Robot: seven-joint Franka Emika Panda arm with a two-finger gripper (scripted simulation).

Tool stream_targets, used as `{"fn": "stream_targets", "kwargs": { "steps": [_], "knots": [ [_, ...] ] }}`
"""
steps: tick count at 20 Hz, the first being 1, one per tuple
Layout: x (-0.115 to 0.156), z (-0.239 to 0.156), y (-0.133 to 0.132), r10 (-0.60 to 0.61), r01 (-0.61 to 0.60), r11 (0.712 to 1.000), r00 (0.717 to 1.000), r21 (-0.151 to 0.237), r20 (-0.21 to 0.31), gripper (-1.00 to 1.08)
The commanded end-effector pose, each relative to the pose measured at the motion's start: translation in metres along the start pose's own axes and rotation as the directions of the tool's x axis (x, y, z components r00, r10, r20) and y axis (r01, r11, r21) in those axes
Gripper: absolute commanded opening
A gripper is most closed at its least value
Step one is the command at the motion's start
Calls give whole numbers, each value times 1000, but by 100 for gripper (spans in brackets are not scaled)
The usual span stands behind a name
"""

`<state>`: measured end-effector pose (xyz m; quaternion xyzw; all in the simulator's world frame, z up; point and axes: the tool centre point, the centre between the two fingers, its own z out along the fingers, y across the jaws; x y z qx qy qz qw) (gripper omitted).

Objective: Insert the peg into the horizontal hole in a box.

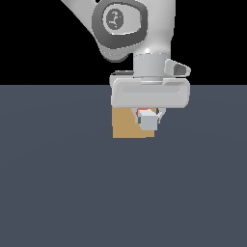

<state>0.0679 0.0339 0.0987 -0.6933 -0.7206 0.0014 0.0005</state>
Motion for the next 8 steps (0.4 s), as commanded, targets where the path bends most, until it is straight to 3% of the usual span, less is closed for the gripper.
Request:
{"fn": "stream_targets", "kwargs": {
  "steps": [1, 8],
  "knots": [
    [21, -2, 1, -2, 2, 1000, 1000, -3, -1, -100],
    [45, -3, 1, -2, 2, 1000, 1000, -5, -1, -100]
  ]
}}
